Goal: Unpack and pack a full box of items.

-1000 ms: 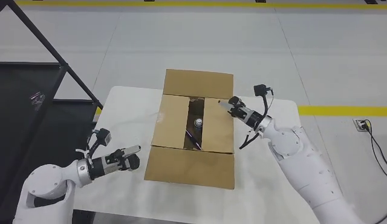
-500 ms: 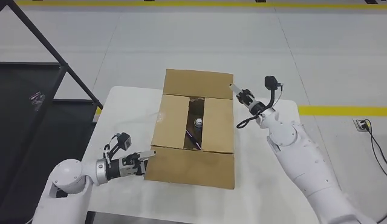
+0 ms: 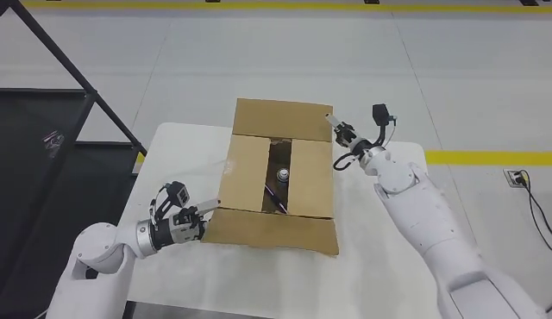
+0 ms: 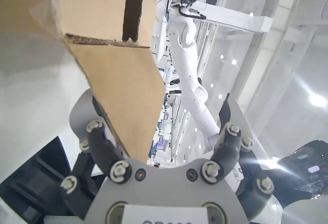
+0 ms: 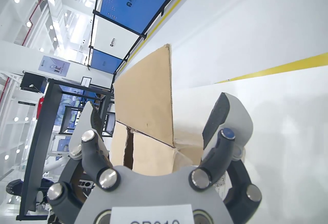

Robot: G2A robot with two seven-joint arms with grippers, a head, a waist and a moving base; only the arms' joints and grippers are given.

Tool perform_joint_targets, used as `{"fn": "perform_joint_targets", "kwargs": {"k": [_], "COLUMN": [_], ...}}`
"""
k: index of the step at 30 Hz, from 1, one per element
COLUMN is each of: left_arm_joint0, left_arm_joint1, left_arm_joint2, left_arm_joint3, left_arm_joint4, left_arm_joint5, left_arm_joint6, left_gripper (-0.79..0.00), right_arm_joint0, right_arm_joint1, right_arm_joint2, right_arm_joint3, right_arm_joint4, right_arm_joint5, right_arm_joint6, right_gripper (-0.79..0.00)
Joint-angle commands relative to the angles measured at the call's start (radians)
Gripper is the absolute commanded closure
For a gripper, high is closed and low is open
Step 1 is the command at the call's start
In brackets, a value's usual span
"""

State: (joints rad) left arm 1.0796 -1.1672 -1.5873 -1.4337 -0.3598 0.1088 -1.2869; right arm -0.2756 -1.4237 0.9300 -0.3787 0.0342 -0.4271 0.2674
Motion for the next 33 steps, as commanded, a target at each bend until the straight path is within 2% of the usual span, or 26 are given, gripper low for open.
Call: {"fn": "perform_joint_targets", "kwargs": {"k": [1, 7, 13, 16, 23, 33], "left_arm_joint0": [-0.003, -0.014, -0.022, -0.027, -0.039, -0.038], "left_arm_joint1": [0.001, 0.003, 0.007, 0.009, 0.011, 0.004], "left_arm_joint2": [0.004, 0.016, 0.023, 0.025, 0.040, 0.077], "left_arm_joint3": [-0.003, -0.009, -0.007, -0.004, -0.006, -0.038], "left_arm_joint4": [-0.022, -0.061, -0.087, -0.099, -0.129, -0.135], "left_arm_joint5": [0.007, 0.036, 0.061, 0.073, 0.098, 0.099], "left_arm_joint6": [0.019, 0.088, 0.144, 0.171, 0.242, 0.457], "left_gripper": [-0.785, -0.785, -0.785, -0.785, -0.785, -0.785], "right_arm_joint0": [0.017, 0.049, 0.070, 0.079, 0.078, 0.075], "right_arm_joint1": [-0.015, -0.044, -0.056, -0.052, -0.034, -0.006], "right_arm_joint2": [0.000, 0.009, 0.026, 0.040, 0.082, 0.126], "right_arm_joint3": [0.039, 0.108, 0.145, 0.163, 0.170, 0.142], "right_arm_joint4": [0.025, 0.078, 0.109, 0.122, 0.181, 0.231], "right_arm_joint5": [-0.021, -0.086, -0.144, -0.172, -0.279, -0.395], "right_arm_joint6": [0.018, 0.072, 0.107, 0.119, 0.243, 0.411], "right_gripper": [-0.785, -0.785, -0.785, -0.785, -0.785, -0.785]}}
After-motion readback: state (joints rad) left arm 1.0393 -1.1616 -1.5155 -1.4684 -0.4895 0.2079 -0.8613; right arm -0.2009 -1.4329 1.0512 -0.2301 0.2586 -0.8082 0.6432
